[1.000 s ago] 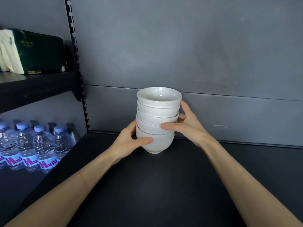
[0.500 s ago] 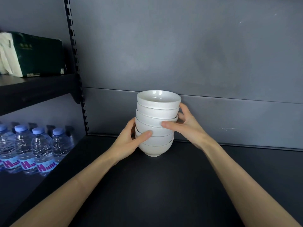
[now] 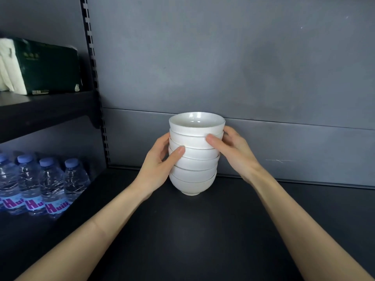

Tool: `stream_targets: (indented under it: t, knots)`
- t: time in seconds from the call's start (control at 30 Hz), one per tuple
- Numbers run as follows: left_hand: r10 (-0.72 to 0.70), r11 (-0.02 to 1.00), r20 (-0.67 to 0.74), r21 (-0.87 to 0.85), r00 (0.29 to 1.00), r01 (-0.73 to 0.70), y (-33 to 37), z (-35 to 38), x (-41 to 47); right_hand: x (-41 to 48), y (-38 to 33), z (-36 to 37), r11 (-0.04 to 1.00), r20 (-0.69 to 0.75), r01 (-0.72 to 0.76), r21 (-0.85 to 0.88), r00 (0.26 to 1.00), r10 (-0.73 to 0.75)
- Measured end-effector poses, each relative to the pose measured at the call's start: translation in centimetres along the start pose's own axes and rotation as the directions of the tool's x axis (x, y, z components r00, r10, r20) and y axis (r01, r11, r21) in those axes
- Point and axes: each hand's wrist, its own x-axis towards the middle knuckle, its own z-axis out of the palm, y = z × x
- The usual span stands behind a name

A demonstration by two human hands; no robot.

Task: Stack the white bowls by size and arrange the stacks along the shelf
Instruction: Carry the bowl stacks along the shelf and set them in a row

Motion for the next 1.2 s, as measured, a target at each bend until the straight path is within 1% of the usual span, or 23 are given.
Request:
stream_targets:
  t: [0.3,0.47,0.7,0.83,1.07,1.2]
  knots:
    - [-0.004,1.0,0.016,-0.028,1.0,0.005,-0.27,-0.05,-0.31,0.13,-0.28,0.02,0.999,-0.008,0.033,0.007,0.999,-0.033]
    - [0.021,1.0,0.024,0.015,0.999,-0.022,0.06,0.05,0.08,0.04,-0.08,-0.33,1.0,-0.014,-0.001,0.01,1.0,0.001]
    - [0.049,0.998,0.082,0.029,0.995,-0.052,0.26,-0.07,0.27,-0.07,-0.16,-0.13,0.999,0.0,-0.043,0.001,0.999,0.043]
    - [0.042,0.999,0.078,0.03,0.996,-0.044,0.01,-0.1,0.22,-0.11,-0.43,0.07,1.0,-0.033,-0.025,0.01,0.999,0.026]
    - [0.031,0.999,0.052,0.015,0.998,-0.032,0.0,0.1,0.0,-0.28,-0.76,0.19,0.999,-0.041,0.029,0.017,0.999,-0.028]
    - [0.027,0.999,0.053,0.015,0.998,-0.028,-0.02,0.17,0.05,-0.14,-0.62,0.13,0.999,-0.044,0.014,0.033,0.999,-0.013]
